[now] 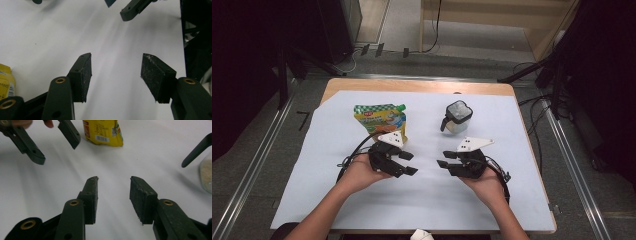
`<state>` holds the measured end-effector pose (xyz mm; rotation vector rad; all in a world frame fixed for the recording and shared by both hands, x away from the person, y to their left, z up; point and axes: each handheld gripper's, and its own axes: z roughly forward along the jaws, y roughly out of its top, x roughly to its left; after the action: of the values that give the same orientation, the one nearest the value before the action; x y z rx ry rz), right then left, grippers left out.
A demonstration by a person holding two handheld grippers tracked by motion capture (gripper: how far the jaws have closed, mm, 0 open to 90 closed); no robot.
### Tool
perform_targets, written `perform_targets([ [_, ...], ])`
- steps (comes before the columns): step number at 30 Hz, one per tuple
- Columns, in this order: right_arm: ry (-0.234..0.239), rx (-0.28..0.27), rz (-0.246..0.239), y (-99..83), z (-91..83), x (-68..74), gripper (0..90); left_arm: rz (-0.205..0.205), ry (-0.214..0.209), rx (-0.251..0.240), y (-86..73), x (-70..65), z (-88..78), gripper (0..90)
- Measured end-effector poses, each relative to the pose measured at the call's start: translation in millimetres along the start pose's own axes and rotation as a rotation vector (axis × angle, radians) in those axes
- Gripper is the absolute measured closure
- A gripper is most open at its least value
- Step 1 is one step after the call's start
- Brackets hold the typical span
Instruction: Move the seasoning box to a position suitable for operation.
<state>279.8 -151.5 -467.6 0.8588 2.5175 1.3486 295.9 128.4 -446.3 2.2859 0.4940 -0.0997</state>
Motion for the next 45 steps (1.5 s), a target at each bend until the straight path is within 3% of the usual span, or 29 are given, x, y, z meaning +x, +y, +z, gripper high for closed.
perform_targets([
  [11,0.022,0.033,-0.028,-0.7,6.1,0.4,59.3,0.002,0.002,-0.019,1.3,1.3,-1.7,43.8],
  [17,0.029,0.024,0.002,2.9,6.3,-6.7,58.2,-0.001,-0.008,-0.033,0.8,-0.3,-1.1,43.9],
  [34,-0.028,-0.004,0.058,9.7,-1.1,-18.8,54.1,-0.007,-0.008,-0.044,3.3,1.7,-5.6,43.4],
  [41,-0.084,-0.033,0.114,11.9,-6.3,-36.9,49.7,-0.012,-0.004,-0.045,2.4,2.5,-8.9,41.0],
  [45,-0.128,-0.024,0.136,12.7,-7.9,-50.9,46.9,-0.018,0.004,-0.045,2.1,2.5,-10.1,40.4],
])
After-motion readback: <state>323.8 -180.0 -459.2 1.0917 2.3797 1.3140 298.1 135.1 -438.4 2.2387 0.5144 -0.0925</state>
